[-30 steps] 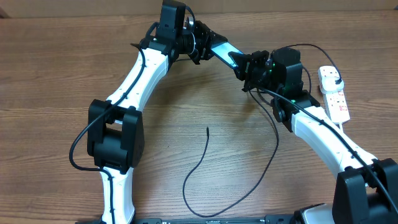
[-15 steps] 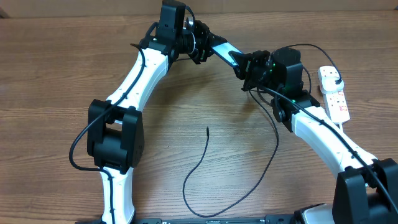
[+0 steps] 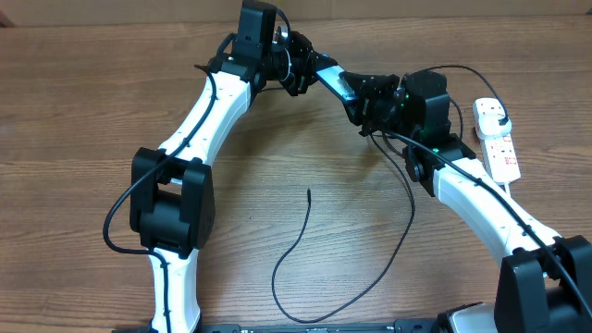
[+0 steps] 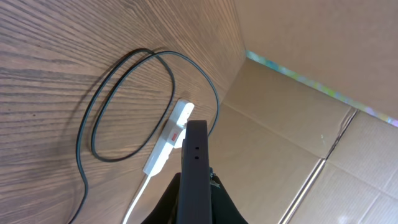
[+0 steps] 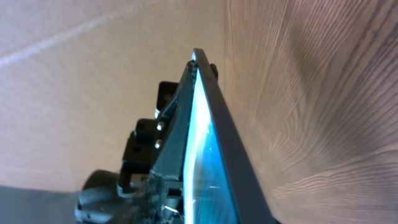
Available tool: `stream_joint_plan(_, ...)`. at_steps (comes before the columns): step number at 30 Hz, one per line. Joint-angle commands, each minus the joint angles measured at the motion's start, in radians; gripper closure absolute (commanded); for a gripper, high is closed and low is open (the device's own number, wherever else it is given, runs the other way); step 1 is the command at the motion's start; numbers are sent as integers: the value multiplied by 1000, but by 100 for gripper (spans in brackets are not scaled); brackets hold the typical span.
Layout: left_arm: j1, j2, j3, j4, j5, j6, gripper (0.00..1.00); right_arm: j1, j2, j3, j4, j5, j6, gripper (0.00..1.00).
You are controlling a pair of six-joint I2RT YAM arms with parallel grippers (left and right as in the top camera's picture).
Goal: Plug charger to phone and switch on socket
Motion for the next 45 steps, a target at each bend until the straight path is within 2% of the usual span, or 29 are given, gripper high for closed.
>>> stream_joint_plan(1, -12, 1, 21, 3, -5, 36, 96, 4, -2, 25, 11, -6, -18, 53)
stream_joint_plan(2, -11, 1, 21, 3, -4, 36, 96, 4, -2, 25, 11, -6, -18, 50)
stream_joint_plan(4, -8, 1, 21, 3, -4, 40, 96, 4, -2, 25, 10, -6, -18, 34)
stream_joint_plan(5, -5, 1, 21, 2, -4, 43, 96, 4, -2, 25, 8, -6, -18, 30)
stream_joint_plan(7, 1, 1, 21, 2, -4, 56, 96, 4, -2, 25, 2, -6, -18, 14)
stream_joint_plan(11, 17, 1, 21, 2, 0, 62, 96, 4, -2, 25, -26, -6, -18, 0)
stream_joint_plan(19, 73, 1, 21, -22, 20, 74, 96, 4, -2, 25, -40, -5, -29, 0)
stream_joint_plan(23, 115, 1, 21, -72, 30, 101, 96, 4, -2, 25, -65, -5, -131, 0)
stream_joint_plan(28, 174, 1, 21, -117, 60, 122, 95, 3, -2, 25, -109, -5, -175, 0)
stream_joint_plan(37, 282, 2, 21, -172, 163, 257, 96, -23, -2, 25, -114, -6, -319, 0)
stream_joint_plan(45, 330, 1, 21, -291, 164, 405, 96, -47, -2, 27, -93, -25, -544, 0)
